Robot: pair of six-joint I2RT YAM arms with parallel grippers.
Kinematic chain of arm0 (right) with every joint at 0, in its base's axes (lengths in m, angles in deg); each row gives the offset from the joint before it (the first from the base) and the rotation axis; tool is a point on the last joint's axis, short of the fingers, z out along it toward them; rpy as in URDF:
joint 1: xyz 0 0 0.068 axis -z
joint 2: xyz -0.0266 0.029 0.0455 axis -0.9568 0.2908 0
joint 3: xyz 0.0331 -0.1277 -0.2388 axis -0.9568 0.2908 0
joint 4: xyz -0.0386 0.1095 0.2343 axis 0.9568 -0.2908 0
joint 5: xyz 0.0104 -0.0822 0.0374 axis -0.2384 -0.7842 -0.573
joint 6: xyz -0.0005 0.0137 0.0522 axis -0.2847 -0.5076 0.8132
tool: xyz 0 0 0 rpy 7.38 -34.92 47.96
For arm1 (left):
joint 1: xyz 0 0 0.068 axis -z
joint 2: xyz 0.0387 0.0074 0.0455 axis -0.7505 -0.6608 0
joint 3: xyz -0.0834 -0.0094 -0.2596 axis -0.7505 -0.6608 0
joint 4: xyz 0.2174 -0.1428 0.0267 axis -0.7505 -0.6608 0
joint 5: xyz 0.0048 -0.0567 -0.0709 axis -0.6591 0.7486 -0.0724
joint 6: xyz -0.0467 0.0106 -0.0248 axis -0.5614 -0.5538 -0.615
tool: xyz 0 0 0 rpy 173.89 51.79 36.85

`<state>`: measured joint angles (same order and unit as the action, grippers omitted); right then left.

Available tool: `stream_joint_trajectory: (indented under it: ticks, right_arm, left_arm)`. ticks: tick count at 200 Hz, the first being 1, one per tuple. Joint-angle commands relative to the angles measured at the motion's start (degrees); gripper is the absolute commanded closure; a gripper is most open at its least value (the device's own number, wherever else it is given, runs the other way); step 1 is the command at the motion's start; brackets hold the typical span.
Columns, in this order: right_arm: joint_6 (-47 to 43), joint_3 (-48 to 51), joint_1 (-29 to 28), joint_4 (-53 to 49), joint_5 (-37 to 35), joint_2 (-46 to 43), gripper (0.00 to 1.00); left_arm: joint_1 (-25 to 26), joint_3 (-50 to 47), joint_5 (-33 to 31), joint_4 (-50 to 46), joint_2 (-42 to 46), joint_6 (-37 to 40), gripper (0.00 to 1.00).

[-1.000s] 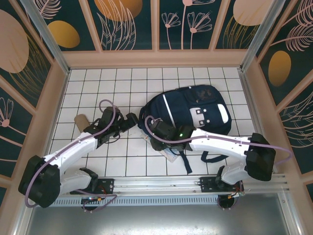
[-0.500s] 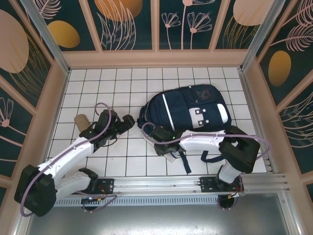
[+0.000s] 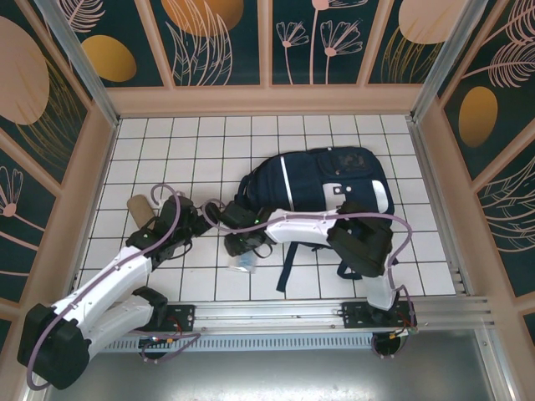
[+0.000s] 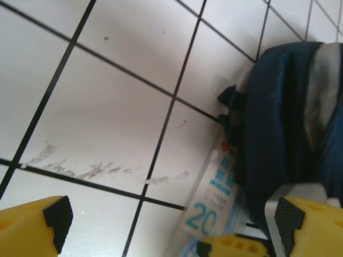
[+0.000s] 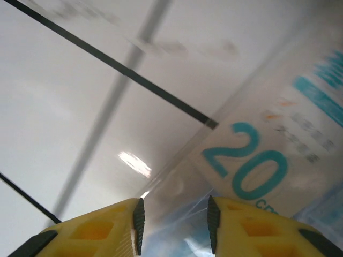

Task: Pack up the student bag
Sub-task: Move the loose stationery from the bottom-center of the table, then pick up the loose stationery from the center of the table.

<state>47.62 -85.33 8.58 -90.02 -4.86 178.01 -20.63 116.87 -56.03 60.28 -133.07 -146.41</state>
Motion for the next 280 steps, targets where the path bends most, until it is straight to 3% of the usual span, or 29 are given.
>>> stream_joint_trajectory:
  ticks: [1,27,71,108,132,168,209,255,280]
  right_arm:
    - [-1.12,-1.33,0.11,3.31,3.64,-0.30,0.60]
    - [1.82,2.41,1.85,2.87,2.99,-4.33,0.59]
    - [8.47,9.42,3.08,4.07,2.07,-9.28,0.57]
    - [12.83,13.90,4.17,5.76,0.51,-13.08,0.53]
    - [15.04,16.74,5.97,8.15,2.57,-13.20,0.54]
    - [18.01,18.21,8.13,9.01,2.43,-11.15,0.66]
    - [19.51,18.30,9.67,11.30,5.16,-8.48,0.65]
    - [24.24,13.89,7.49,-2.39,-7.79,-7.76,0.65]
    - [23.72,16.27,8.16,1.80,-5.02,-9.35,0.62]
  left_arm:
    - [-0.41,-3.39,2.72,2.16,0.81,-1.94,0.02]
    - [-0.41,-7.88,9.29,10.76,-0.30,-3.00,0.04]
    - [-0.41,-8.11,13.70,14.61,-6.95,2.78,0.09]
    - [-0.41,-9.56,20.13,20.86,-12.42,3.04,0.19]
    - [-0.41,-9.99,22.15,22.98,-14.42,3.37,0.24]
    - [-0.41,-10.55,24.93,25.45,-15.87,3.87,0.34]
    - [-0.42,-11.14,25.29,25.47,-17.71,4.10,0.34]
    - [-0.41,-11.25,26.27,26.47,-17.54,4.05,0.35]
    - [-0.33,-11.78,29.30,29.62,-18.31,3.75,0.38]
